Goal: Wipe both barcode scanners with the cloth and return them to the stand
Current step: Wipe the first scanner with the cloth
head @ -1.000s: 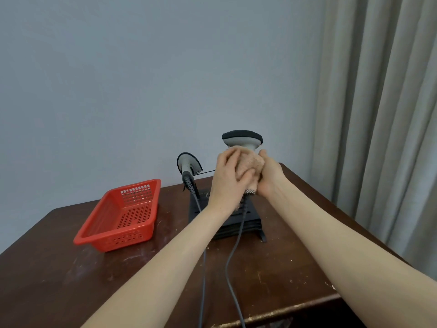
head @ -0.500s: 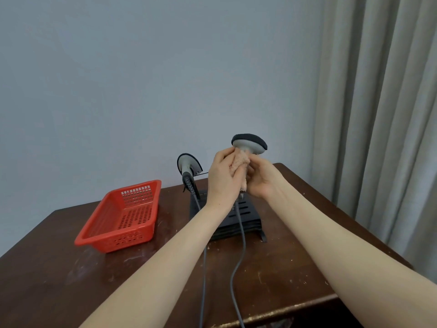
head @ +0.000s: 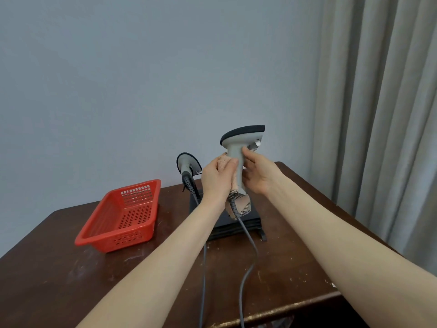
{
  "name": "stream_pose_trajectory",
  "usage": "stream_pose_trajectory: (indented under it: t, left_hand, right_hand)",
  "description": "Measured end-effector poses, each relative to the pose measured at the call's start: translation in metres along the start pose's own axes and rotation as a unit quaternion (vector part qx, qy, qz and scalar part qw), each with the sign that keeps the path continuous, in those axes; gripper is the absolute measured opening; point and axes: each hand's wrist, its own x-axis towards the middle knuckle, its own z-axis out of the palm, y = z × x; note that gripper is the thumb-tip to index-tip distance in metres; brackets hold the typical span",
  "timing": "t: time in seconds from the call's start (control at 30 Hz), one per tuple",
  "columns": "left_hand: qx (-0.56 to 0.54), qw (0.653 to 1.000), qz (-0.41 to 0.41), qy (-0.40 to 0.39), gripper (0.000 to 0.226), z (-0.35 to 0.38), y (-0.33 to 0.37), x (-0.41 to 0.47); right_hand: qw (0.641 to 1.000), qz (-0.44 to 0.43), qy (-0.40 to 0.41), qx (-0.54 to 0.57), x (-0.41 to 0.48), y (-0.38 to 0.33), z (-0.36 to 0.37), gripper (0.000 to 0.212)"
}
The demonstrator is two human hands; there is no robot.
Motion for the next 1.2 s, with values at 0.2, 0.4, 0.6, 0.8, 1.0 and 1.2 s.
stream_pose_trajectory:
  t: [0.2, 0.4, 0.6, 0.8, 1.0, 1.2]
  left_hand:
    - [0.078, 0.994, 0.053, 0.050, 0.010, -0.003, 0.003, 0.002]
    - [0.118, 0.973, 0.200, -0.005, 0.041, 0.001, 0.018, -0.001]
    - [0.332, 0.889, 0.296, -0.111, 0.055, 0.000, -0.014, -0.009]
    - [0.314, 0.858, 0.389, -0.120, 0.034, -0.009, -0.022, -0.014]
    - [0.328, 0.902, 0.278, -0.048, 0.066, -0.005, -0.006, 0.005]
    - [0.241, 0.961, 0.135, -0.018, 0.067, 0.001, 0.000, 0.004]
  right_hand:
    - [0.997, 0.012, -0.006, 0.078, -0.004, 0.004, -0.002, 0.035]
    - [0.996, 0.013, -0.031, 0.078, 0.001, 0.003, 0.002, 0.052]
    - [0.992, 0.030, -0.045, 0.114, -0.004, -0.002, 0.001, 0.074]
    - [0.996, 0.037, 0.005, 0.084, 0.003, 0.001, -0.005, 0.061]
    - [0.995, 0.016, -0.044, 0.091, -0.001, 0.004, 0.010, 0.069]
    - [0.998, 0.008, -0.012, 0.057, -0.002, 0.005, 0.013, 0.064]
